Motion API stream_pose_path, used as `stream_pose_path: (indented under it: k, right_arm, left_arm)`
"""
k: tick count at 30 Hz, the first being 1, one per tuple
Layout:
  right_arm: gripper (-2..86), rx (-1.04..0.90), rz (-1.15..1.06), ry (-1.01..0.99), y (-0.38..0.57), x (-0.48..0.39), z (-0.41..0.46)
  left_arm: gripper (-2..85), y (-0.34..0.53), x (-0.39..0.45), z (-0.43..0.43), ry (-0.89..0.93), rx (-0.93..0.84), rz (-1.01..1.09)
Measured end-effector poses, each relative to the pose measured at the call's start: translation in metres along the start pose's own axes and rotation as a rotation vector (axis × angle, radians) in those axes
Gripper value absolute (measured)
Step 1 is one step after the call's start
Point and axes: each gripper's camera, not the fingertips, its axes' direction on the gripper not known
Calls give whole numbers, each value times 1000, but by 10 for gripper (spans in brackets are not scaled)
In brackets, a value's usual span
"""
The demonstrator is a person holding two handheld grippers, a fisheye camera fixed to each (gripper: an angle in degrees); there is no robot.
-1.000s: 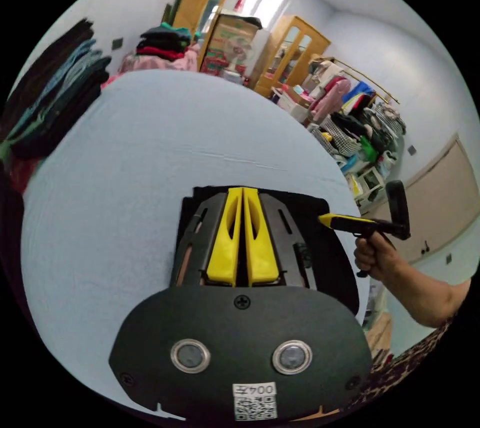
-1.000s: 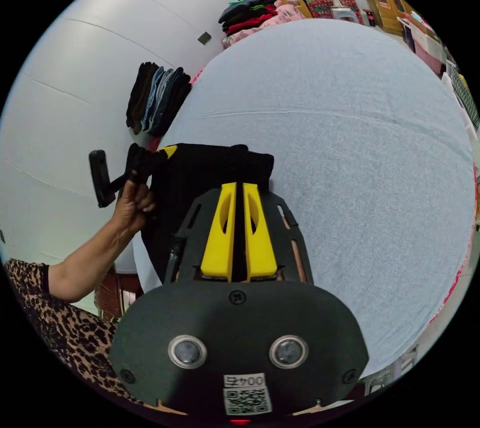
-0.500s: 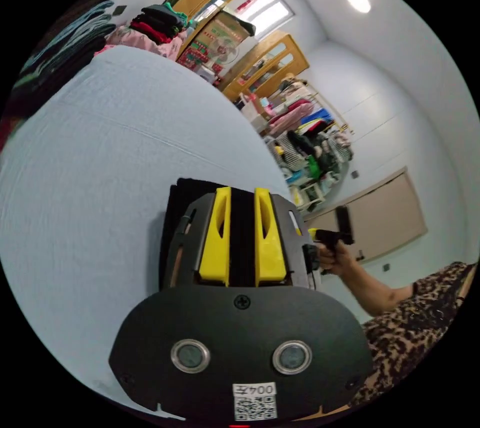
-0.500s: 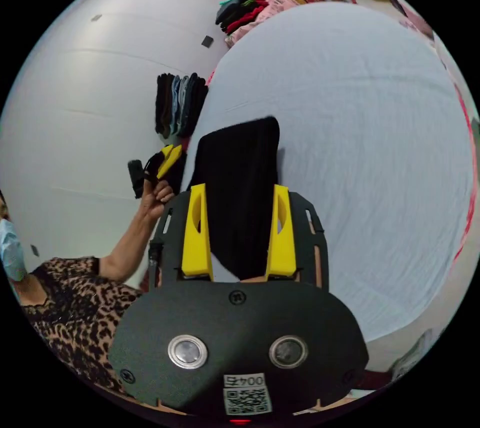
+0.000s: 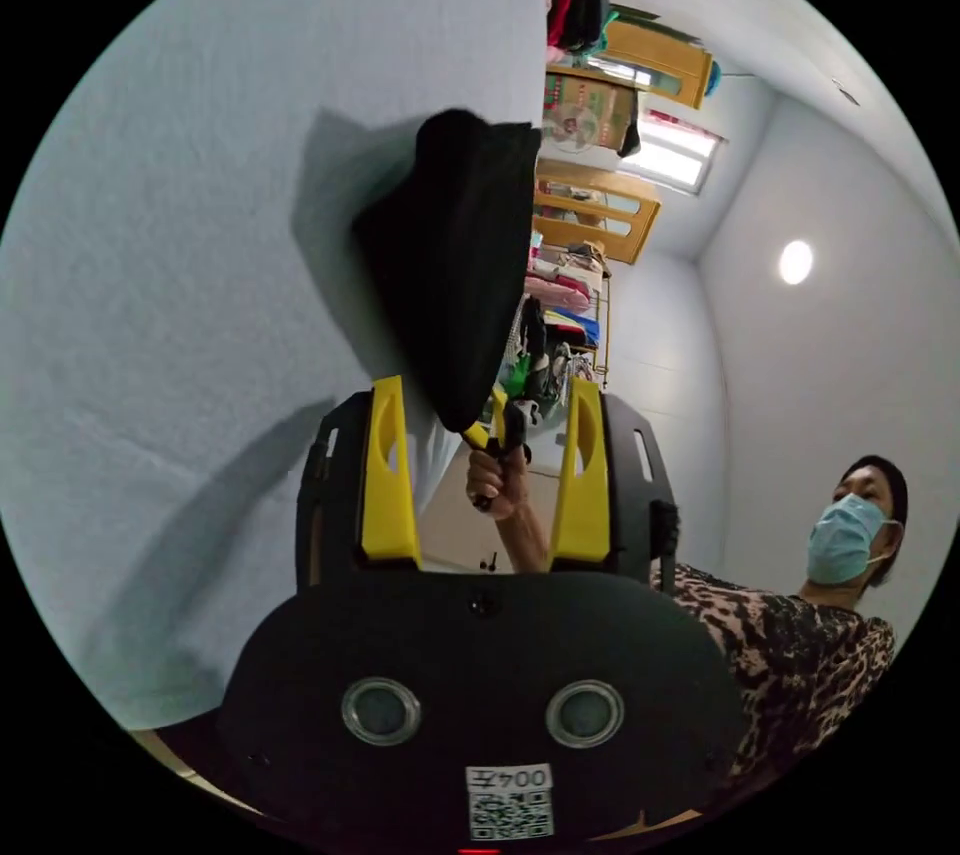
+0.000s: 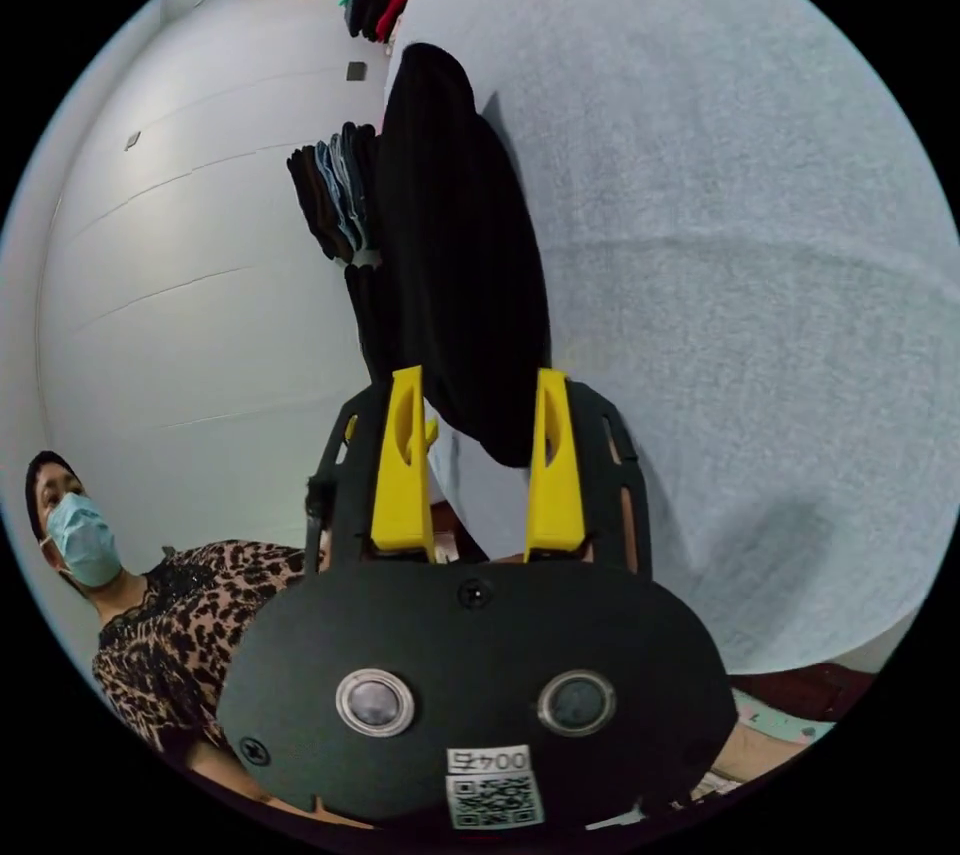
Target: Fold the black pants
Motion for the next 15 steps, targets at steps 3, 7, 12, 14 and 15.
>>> stream_pose_path:
  k: [3, 7, 12, 14, 15]
  right_arm:
    - [102, -34, 50, -1, -7, 6, 19]
    - [81, 9, 110, -66, -5, -3, 22]
    - [90, -24, 80, -103, -8, -8, 45]
    - [124, -51, 78, -117, -13, 7, 61]
    - [134, -57, 80, -118, -14, 13, 63]
  left_arm:
    - [231, -5, -17, 27, 18, -16, -23]
    - [253, -14, -27, 64, 95, 11, -67]
    - [172, -27, -29, 115, 147, 14, -80]
    - [121, -33, -26, 130, 78, 27, -67]
    - [119, -33, -26, 132, 78, 34, -72]
